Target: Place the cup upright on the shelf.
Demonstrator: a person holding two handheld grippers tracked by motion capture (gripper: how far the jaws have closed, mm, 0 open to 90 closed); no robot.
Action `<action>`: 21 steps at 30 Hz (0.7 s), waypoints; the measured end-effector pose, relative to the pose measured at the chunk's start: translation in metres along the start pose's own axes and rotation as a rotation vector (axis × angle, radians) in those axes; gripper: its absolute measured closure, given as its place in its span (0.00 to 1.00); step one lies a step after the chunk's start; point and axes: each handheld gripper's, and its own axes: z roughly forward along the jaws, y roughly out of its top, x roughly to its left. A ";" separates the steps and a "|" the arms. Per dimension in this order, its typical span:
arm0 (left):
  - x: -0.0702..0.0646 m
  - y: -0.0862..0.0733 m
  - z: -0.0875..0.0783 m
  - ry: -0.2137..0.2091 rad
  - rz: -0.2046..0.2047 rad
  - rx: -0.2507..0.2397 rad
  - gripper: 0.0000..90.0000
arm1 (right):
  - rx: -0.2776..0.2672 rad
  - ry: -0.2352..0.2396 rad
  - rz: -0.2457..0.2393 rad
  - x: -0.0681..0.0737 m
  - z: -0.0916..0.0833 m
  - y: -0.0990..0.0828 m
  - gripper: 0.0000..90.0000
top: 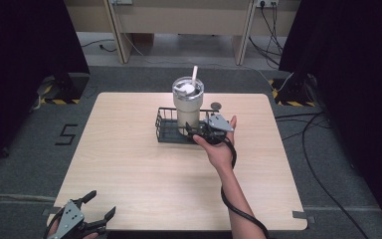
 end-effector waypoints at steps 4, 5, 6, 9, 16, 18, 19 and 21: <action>0.000 0.000 0.000 0.002 0.001 0.001 0.17 | 0.007 -0.001 0.009 -0.003 -0.007 -0.003 0.05; 0.000 0.000 0.000 0.002 0.001 0.001 0.17 | 0.007 -0.001 0.009 -0.003 -0.007 -0.003 0.05; 0.000 0.000 0.000 0.002 0.001 0.002 0.17 | 0.004 -0.003 0.020 -0.006 -0.011 -0.002 0.05; 0.000 0.000 0.000 0.002 0.002 0.002 0.17 | -0.002 -0.011 0.019 -0.009 -0.017 -0.003 0.05; -0.001 0.000 0.000 0.002 0.005 0.003 0.17 | 0.004 -0.026 0.023 -0.015 -0.027 -0.005 0.06; 0.000 0.000 0.000 0.003 0.006 0.004 0.17 | 0.006 -0.035 0.021 -0.019 -0.032 -0.006 0.06; 0.000 0.000 0.000 0.003 0.006 0.004 0.17 | 0.006 -0.035 0.021 -0.019 -0.032 -0.006 0.06; 0.000 0.000 0.000 0.003 0.005 0.004 0.17 | 0.010 -0.041 0.028 -0.024 -0.037 -0.008 0.06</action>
